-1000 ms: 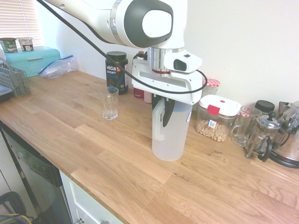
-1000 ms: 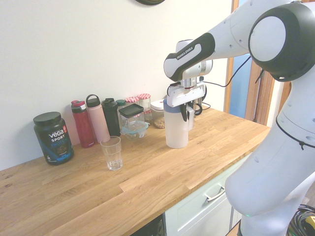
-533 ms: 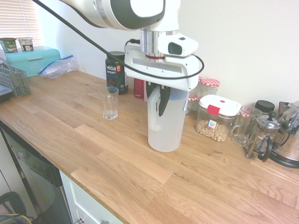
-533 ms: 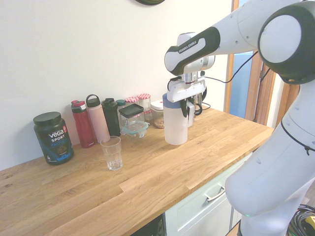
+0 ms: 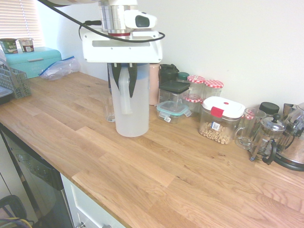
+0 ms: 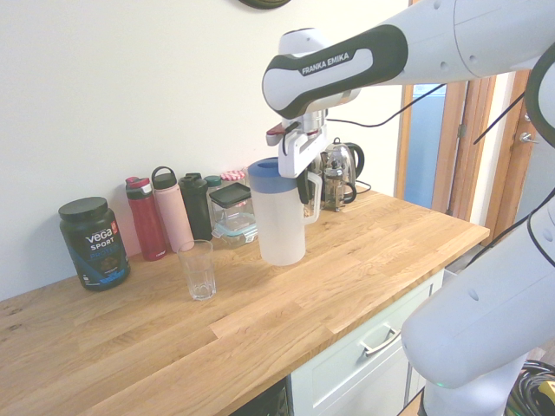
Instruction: Pour me some water
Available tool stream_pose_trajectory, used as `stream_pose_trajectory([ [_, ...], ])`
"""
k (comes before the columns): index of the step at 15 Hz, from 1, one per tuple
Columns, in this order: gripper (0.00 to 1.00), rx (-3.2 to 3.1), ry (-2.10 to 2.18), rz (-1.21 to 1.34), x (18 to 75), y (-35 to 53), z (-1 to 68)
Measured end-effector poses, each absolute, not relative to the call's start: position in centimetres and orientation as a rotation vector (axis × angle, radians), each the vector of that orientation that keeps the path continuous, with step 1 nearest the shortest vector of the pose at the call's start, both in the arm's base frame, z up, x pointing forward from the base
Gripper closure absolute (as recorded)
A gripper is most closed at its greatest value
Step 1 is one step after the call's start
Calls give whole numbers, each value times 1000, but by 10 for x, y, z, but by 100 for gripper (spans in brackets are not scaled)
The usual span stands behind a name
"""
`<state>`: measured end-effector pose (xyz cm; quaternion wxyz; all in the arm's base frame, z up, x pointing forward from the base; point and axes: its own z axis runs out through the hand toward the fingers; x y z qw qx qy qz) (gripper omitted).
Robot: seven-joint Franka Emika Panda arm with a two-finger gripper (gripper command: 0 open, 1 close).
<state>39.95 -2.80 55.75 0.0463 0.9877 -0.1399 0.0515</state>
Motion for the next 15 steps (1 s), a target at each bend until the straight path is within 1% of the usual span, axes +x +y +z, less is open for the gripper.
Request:
stream_pose_trajectory([
  [3, 100, 2955, -167, 148, 406, 8, 558],
  [7, 100, 2797, 107, 113, 443, 44, 562],
  [11, 100, 2650, 188, 28, 482, 82, 563],
  [15, 100, 2508, 209, -78, 505, 115, 550],
])
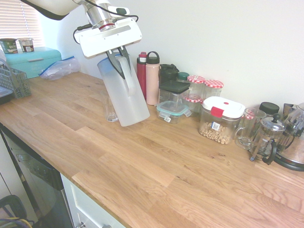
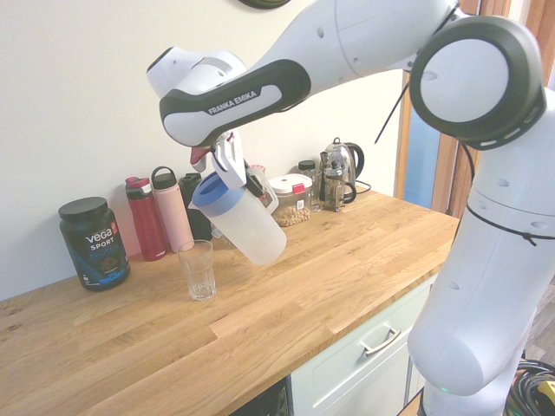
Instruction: Pour me some water
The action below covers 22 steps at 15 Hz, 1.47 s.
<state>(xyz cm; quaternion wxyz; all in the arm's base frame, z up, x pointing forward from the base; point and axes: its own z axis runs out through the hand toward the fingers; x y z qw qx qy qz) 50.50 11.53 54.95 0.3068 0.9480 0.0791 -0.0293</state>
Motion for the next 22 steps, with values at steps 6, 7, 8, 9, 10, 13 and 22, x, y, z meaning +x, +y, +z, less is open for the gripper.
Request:
stream_pose_trajectory([
  [6, 100, 2311, 214, -159, 520, 142, 528],
  [7, 100, 2285, 215, -166, 520, 145, 523],
  [8, 100, 2254, 217, -174, 521, 148, 519],
  [9, 100, 2224, 216, -178, 521, 152, 514],
  [10, 100, 2195, 216, -179, 521, 155, 510],
  [13, 100, 2131, 224, -191, 520, 166, 500],
  [22, 100, 2040, 253, -220, 518, 182, 484],
])
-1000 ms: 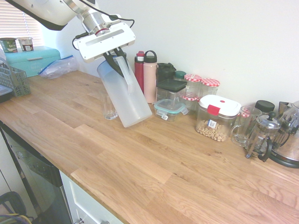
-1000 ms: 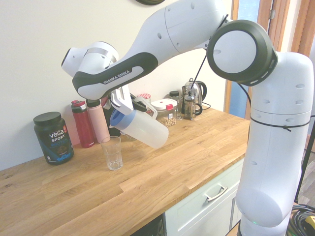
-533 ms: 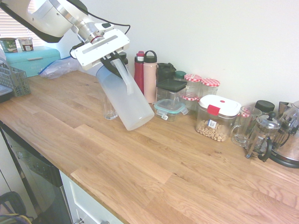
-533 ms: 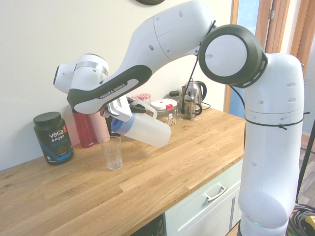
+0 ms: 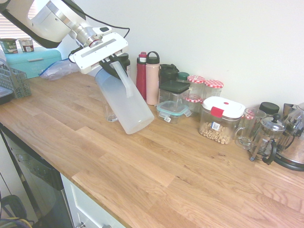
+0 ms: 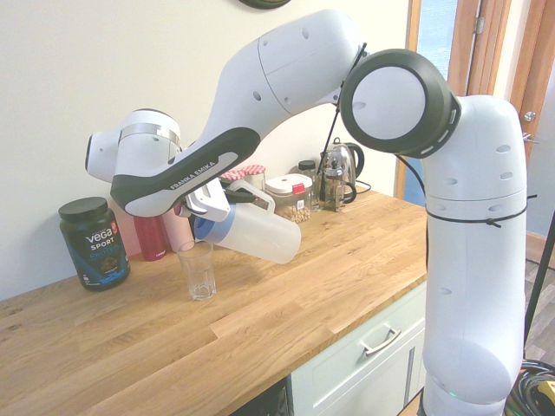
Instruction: Pour me some water
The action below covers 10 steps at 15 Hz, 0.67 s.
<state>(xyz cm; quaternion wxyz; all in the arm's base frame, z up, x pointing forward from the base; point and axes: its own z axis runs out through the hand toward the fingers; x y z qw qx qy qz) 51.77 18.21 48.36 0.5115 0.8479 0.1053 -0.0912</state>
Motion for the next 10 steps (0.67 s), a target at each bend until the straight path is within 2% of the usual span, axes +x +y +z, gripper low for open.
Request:
stream_pose_trajectory([
  [10, 100, 2100, 234, -183, 518, 171, 502],
])
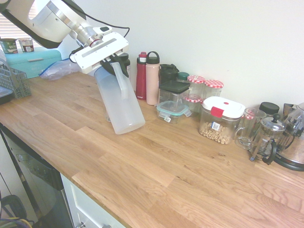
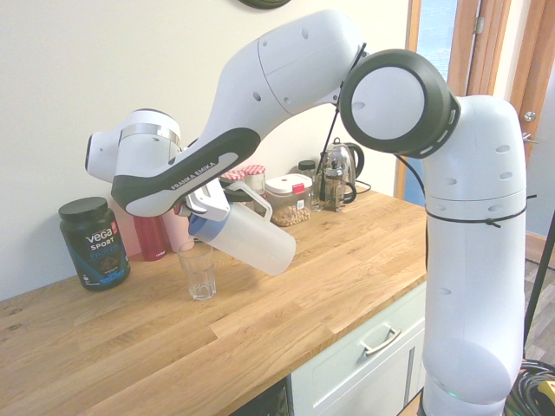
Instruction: Pour me some water
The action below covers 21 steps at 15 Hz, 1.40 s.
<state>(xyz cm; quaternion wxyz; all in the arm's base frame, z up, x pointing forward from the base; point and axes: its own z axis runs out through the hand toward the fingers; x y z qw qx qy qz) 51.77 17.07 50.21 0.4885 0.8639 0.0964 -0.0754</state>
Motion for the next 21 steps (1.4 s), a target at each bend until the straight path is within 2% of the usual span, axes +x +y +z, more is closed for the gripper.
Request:
stream_pose_trajectory([
  [10, 100, 2643, 37, 59, 478, 56, 590],
  [16, 100, 2888, -330, 200, 479, -26, 596],
  [21, 100, 2929, -666, 386, 456, -61, 581],
])
